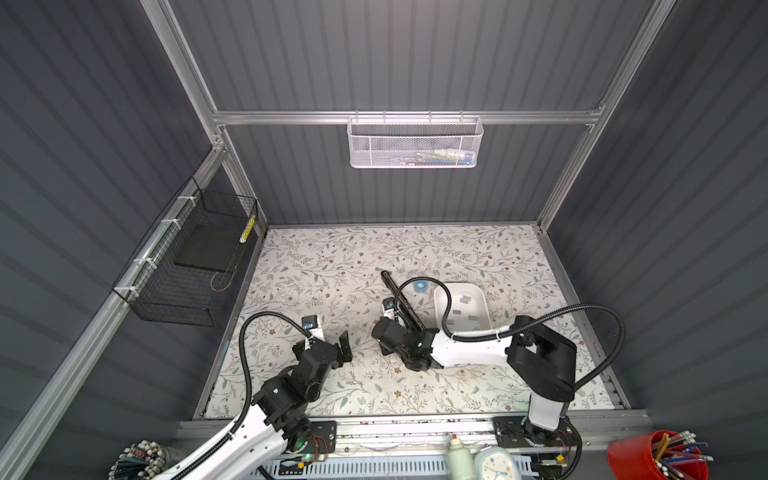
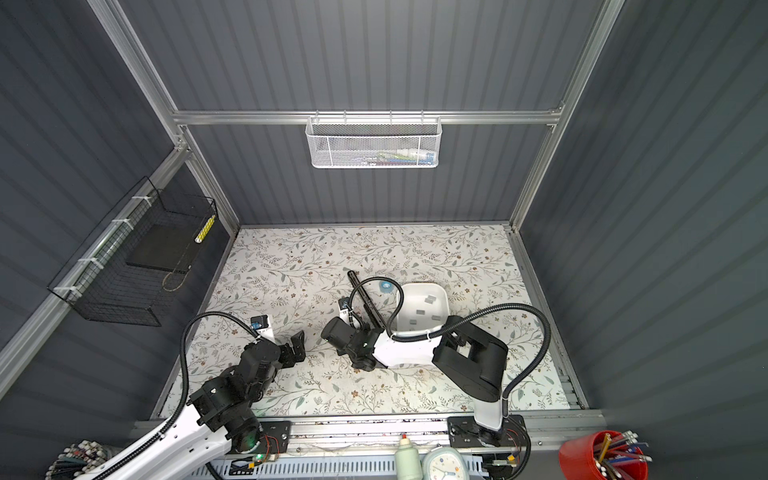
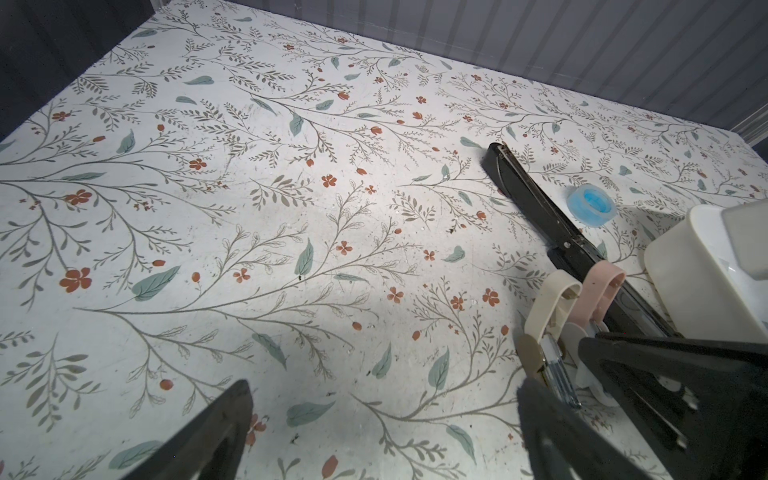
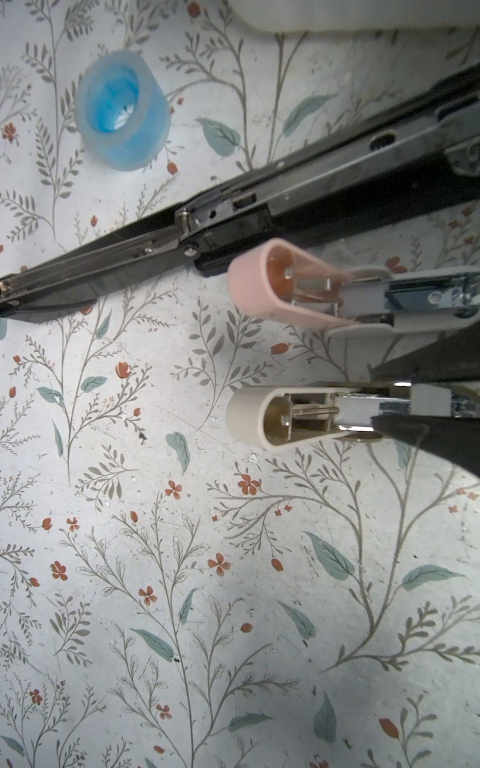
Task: Load the staples into the stapler
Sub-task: 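Move the held strip with the right gripper over the cream stapler's open channel, then lower and press the strip into the cream stapler channel with the right gripper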
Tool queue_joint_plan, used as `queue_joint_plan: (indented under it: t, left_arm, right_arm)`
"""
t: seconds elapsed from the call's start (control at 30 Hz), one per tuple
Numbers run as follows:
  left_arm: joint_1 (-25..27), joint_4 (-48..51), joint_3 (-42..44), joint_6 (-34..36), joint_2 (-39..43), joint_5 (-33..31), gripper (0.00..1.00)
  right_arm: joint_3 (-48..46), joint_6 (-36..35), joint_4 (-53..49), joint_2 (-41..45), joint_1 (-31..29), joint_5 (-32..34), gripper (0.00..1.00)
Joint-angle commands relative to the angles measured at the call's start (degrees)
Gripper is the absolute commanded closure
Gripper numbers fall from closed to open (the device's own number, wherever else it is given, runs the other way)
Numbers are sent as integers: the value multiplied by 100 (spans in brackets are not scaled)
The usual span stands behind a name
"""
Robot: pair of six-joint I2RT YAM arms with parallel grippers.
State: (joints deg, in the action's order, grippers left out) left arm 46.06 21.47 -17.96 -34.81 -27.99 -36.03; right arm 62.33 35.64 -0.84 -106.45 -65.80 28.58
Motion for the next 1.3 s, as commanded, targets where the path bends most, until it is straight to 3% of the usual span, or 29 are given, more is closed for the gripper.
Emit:
queue_joint_plan:
  t: [0.0, 1.27]
  left_arm:
    - [16, 59, -156, -79, 36, -62, 0]
    - [12, 40, -160, -90, 3, -10, 0]
  right_arm:
    - [165, 49, -54, -107, -47, 107, 85]
    - [280, 198, -363, -367, -69, 174, 85]
